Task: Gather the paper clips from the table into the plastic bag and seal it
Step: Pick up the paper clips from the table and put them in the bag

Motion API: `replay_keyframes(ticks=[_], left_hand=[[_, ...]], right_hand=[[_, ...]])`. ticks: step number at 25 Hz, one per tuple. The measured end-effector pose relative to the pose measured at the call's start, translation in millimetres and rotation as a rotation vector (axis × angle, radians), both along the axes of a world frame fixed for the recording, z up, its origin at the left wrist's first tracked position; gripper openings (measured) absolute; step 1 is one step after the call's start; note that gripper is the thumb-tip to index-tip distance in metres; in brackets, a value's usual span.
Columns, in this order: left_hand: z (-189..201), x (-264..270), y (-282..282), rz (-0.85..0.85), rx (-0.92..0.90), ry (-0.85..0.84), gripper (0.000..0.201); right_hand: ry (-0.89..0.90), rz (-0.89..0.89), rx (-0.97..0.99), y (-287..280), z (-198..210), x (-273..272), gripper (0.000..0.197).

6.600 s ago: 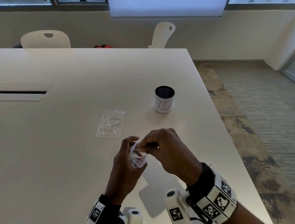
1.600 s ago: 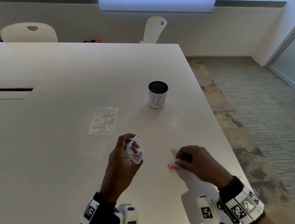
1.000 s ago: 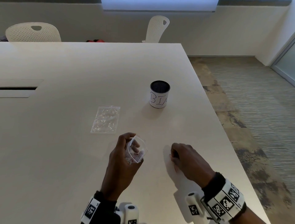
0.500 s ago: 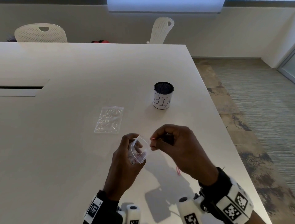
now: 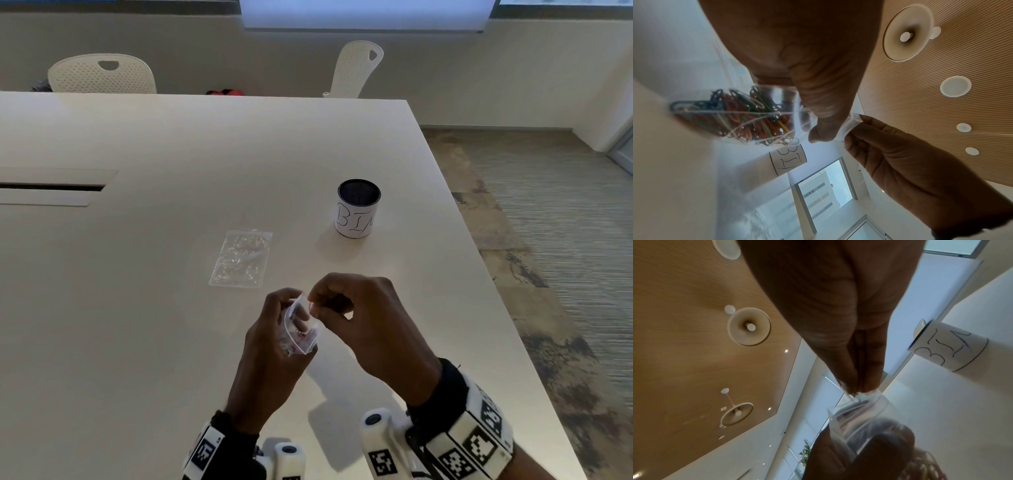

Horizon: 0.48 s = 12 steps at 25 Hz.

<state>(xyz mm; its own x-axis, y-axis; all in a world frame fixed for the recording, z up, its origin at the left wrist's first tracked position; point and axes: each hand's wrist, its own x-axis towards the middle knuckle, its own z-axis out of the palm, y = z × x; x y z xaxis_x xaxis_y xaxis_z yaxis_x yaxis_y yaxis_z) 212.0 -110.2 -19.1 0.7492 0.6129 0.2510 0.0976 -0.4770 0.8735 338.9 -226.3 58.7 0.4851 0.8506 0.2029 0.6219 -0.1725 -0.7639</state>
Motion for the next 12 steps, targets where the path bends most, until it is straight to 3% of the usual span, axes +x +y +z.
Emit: replay_keyframes(ticks=[2,6,8,12], left_hand=[[0,0,-2,-0.007,-0.024,-0.010,0.051],[-1,-2,-2,-0.010,-0.049,-0.031,0.054],[-2,-1,-1,-0.008,-0.044,-0.031,0.055],[-4,3,-2,-0.008,-0.053,-0.030,0.057]], right_hand=[[0.014,0.011,-0.003,-4,0,7,0.011],[-0.018,-0.231,-0.003,-36,-1,55,0.009],[-0.072,-0.275,-0.203,-57,-11,68,0.006],[-0.055,-0.185,-0.524,-79,-49,47,0.018]])
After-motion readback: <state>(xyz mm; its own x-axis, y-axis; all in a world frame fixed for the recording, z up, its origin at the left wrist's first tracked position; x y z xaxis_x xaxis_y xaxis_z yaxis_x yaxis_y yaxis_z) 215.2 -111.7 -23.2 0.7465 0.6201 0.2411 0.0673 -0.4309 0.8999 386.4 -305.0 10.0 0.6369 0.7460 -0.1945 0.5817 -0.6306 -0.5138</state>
